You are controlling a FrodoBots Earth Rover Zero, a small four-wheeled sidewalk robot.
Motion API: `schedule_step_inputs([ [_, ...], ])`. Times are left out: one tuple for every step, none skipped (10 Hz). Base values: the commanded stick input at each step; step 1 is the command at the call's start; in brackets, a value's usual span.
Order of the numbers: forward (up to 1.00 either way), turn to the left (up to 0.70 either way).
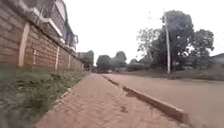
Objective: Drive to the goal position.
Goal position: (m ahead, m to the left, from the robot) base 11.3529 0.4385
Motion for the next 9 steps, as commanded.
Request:
schedule_step_inputs([
  [0.7, 0.07],
  [0.7, 0.32],
  [0.7, 0.35],
  [0.7, 0.35],
  [0.7, 0.25],
  [0.7, 0.09],
  [0.7, 0.01],
  [0.7, 0.0],
  [0.7, 0.0],
])
